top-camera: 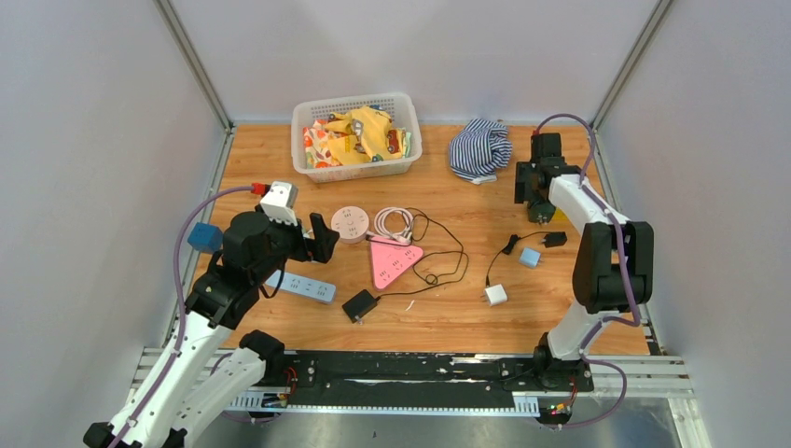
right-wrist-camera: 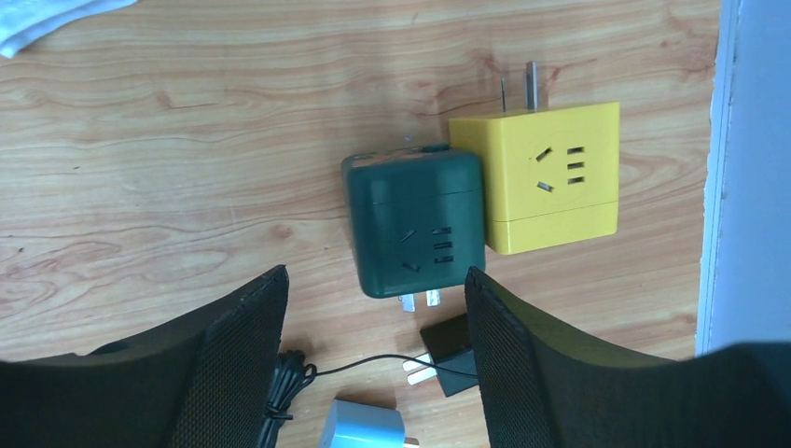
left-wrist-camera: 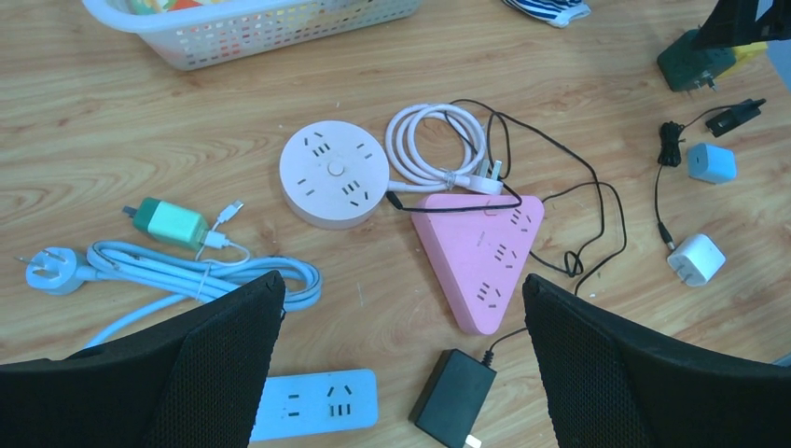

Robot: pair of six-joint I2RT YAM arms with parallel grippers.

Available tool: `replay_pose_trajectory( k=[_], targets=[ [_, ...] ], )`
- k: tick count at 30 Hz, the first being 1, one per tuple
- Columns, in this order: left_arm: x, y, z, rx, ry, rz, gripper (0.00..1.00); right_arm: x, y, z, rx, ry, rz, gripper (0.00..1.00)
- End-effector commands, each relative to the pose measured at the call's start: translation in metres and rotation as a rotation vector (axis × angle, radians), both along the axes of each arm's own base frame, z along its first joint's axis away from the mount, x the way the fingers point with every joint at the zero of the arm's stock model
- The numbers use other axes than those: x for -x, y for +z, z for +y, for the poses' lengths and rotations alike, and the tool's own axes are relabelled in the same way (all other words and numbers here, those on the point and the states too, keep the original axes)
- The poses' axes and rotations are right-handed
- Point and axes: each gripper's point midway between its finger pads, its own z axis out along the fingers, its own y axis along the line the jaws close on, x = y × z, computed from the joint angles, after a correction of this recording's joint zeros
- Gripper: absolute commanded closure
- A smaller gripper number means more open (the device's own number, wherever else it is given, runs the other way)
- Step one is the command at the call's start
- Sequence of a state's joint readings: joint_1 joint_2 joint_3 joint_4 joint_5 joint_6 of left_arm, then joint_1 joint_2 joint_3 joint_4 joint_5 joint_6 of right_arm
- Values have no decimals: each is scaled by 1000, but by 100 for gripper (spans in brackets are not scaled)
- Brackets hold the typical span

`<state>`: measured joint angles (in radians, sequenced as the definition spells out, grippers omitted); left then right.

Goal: Insert the plug
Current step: Pick up the plug from the center of the board.

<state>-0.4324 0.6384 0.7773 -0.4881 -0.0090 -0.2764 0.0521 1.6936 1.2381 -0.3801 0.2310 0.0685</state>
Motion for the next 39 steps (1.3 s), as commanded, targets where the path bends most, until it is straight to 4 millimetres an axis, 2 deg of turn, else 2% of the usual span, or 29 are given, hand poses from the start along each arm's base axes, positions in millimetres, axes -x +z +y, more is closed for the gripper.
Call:
replay_pose_trajectory(
  k=[1, 4, 6, 12, 27, 39],
  targets=[
    [0, -4, 4, -23, 9, -5, 0, -4, 0, -8, -26, 5, 14, 29],
    [0, -4, 4, -24, 9, -3, 0, -6, -2, -7, -38, 12, 18, 27],
    [0, -4, 4, -24, 11, -5, 0, -5, -5, -19, -48, -13, 27, 26],
    [0, -5, 5, -28, 13, -3, 0, -4, -17, -27, -37, -25, 62, 23],
    [0, -6, 1, -33, 0, 3, 0, -5, -40, -30, -19, -5, 128, 24],
    [-1, -6, 0, -31, -2, 3, 0, -7, -37, -25, -27, 47, 131, 48]
  ],
)
